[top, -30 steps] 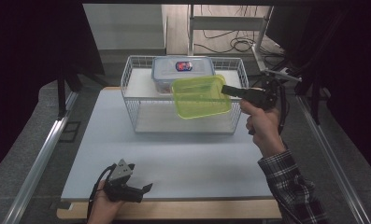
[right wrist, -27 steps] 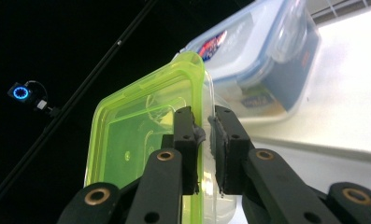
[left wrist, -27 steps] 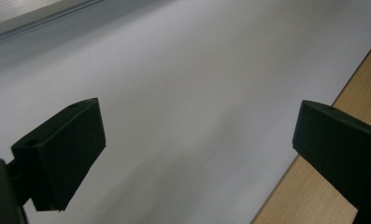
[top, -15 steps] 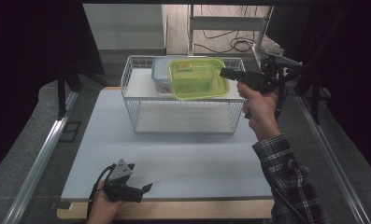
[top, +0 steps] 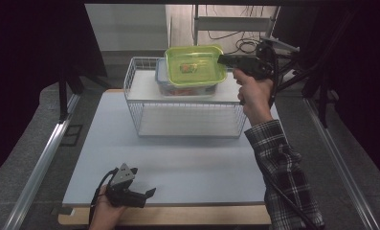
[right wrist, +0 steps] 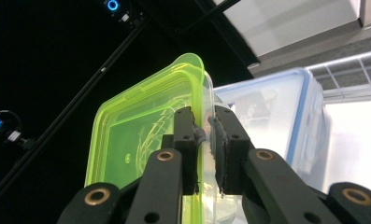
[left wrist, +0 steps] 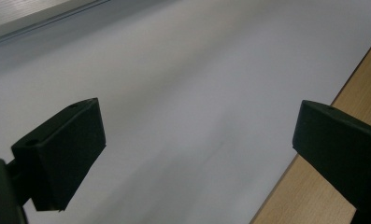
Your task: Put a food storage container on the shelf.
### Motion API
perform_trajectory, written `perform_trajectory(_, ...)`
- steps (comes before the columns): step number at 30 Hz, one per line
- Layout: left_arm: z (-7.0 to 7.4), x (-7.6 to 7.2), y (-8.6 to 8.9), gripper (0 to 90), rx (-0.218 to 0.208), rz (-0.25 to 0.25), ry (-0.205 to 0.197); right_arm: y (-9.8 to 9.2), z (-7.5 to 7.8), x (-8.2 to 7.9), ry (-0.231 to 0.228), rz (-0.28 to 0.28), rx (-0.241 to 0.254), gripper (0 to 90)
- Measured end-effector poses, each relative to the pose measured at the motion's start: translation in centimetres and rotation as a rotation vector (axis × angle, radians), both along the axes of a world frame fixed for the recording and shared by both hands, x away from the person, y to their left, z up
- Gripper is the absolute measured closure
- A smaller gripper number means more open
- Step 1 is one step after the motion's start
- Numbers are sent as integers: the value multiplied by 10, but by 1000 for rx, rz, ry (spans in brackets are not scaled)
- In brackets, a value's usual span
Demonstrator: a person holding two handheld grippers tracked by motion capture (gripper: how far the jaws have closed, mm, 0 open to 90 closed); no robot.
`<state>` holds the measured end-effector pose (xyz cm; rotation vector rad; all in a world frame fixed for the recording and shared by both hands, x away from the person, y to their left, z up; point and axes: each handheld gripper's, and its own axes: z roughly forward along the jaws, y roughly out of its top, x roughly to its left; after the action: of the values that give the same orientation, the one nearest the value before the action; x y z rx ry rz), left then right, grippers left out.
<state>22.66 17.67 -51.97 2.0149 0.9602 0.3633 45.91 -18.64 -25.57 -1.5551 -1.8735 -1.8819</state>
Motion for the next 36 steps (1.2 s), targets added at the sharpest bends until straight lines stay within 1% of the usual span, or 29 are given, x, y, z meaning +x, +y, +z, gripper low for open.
perform_trajectory(7,0,0,0,25,-3,-3,0,11,5,13,-7,-47,-27,804)
perform_trajectory(13,0,0,0,25,-3,-5,-1,17,1,23,-2,-81,-41,804)
perform_trajectory(18,0,0,0,25,-5,-6,1,23,-4,29,7,-94,-46,804)
perform_trajectory(22,0,0,0,25,-5,-6,0,27,-7,33,0,-98,-66,801)
perform_trajectory(24,0,0,0,25,-4,-7,1,30,-6,32,-19,-109,-91,792)
perform_trajectory(25,0,0,0,25,-4,-7,1,31,-5,32,-32,-109,-122,784)
perform_trajectory(27,0,0,0,25,-4,-8,1,34,-3,30,-54,-132,-175,772)
perform_trajectory(29,0,0,0,25,-2,-8,1,36,-3,29,-70,-142,-204,759)
perform_trajectory(30,0,0,-1,25,-2,-8,1,36,-4,30,-71,-140,-215,752)
perform_trajectory(32,0,0,-1,25,-4,-9,2,37,-6,31,-64,-138,-221,735)
perform_trajectory(34,-1,0,-1,25,-4,-10,4,37,-8,32,-69,-132,-226,716)
perform_trajectory(35,-1,0,-1,25,-3,-10,5,38,-8,33,-72,-130,-237,693)
perform_trajectory(36,-1,0,-1,25,-4,-9,3,39,-8,34,-77,-129,-258,690)
